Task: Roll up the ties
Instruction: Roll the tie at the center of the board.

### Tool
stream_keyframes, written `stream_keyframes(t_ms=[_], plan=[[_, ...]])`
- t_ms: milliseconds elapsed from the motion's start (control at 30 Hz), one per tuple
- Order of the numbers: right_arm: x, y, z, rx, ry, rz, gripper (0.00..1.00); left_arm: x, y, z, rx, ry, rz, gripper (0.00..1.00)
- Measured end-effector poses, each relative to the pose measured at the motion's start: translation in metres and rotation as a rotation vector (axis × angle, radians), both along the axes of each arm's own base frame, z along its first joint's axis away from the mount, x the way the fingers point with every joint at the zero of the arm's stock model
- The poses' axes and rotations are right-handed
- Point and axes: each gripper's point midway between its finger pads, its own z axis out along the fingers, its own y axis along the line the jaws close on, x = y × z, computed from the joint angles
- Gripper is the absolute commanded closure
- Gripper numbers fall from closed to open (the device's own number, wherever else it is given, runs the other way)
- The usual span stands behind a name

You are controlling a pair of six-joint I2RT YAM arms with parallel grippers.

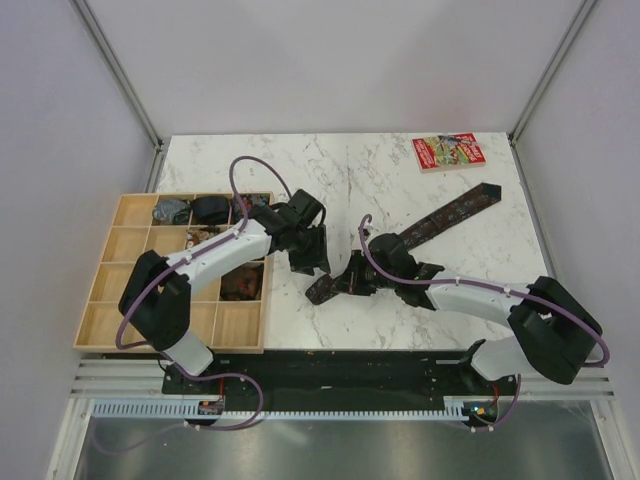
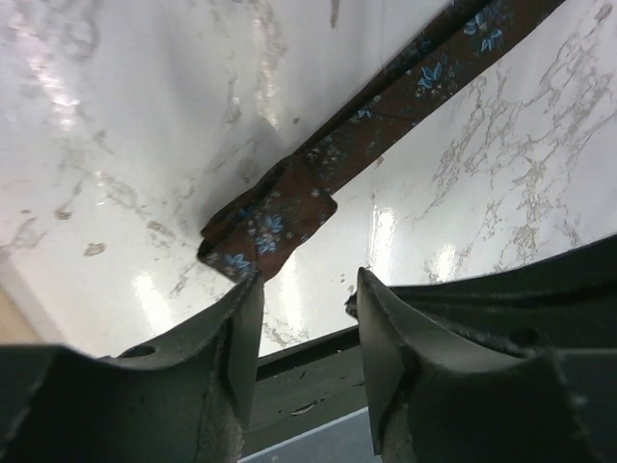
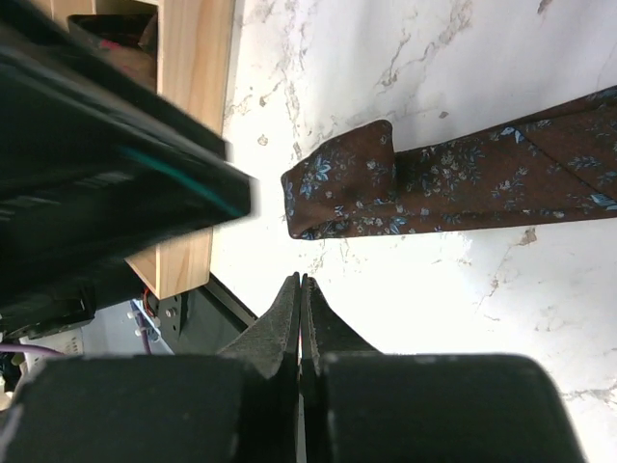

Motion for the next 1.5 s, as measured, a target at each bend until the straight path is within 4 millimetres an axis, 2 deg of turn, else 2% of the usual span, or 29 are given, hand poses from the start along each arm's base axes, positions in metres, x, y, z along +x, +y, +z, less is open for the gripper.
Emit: stream_keyframes(t_ms=[67, 200, 433, 600, 833, 1100, 1500], plan=[[-0.001, 0.002, -0.005, -0.005, 0.017, 0.003, 1.00, 0.003, 0.011, 0.009, 0.001, -0.025, 0.025, 0.60], [0.004, 0.013, -0.012, -0.005, 0.040, 0.014, 1.00, 0.002, 0.034, 0.019, 0.006, -0.062, 0.061, 0.62], [0.021, 0.039, -0.015, 0.019, 0.045, 0.040, 1.00, -0.022, 0.055, 0.004, 0.047, -0.021, 0.062, 0.62], [0.024, 0.045, -0.016, 0.030, 0.044, 0.049, 1.00, -0.031, 0.062, -0.001, 0.055, -0.009, 0.062, 0.62], [0.023, 0.044, -0.032, 0.017, 0.056, 0.048, 1.00, -0.034, 0.061, 0.001, 0.034, -0.008, 0.054, 0.62], [0.012, 0.032, -0.058, -0.023, 0.093, 0.045, 1.00, -0.043, 0.053, -0.011, -0.017, 0.024, 0.029, 0.59], [0.012, 0.031, -0.063, -0.014, 0.084, 0.045, 1.00, -0.050, 0.036, -0.039, -0.084, 0.066, 0.051, 0.59]])
